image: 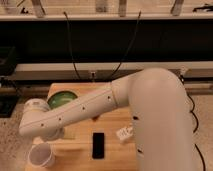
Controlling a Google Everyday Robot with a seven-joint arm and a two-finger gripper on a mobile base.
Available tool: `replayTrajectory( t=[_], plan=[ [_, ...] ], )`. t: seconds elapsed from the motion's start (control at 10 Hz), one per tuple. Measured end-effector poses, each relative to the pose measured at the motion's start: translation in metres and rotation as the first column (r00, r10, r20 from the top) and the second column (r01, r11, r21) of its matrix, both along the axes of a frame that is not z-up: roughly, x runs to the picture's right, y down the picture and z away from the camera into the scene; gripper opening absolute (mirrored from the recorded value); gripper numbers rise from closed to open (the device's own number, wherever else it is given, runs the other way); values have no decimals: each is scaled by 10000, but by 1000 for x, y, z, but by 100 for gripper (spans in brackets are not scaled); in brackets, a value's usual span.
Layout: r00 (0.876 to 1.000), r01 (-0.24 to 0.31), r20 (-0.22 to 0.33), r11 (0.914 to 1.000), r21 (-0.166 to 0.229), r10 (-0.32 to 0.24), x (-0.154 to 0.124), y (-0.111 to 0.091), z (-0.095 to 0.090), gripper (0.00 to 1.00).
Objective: Pick up the ceramic cup
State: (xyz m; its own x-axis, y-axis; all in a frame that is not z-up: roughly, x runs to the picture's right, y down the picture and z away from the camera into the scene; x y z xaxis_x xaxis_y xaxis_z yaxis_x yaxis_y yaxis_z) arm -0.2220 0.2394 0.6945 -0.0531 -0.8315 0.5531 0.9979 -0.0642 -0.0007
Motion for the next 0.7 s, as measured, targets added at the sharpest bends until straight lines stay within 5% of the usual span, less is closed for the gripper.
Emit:
replayTrajectory(
  t=[0.7],
  plan=[
    [9986, -3, 536, 9999, -102, 8, 3, -20, -17, 80]
  ],
)
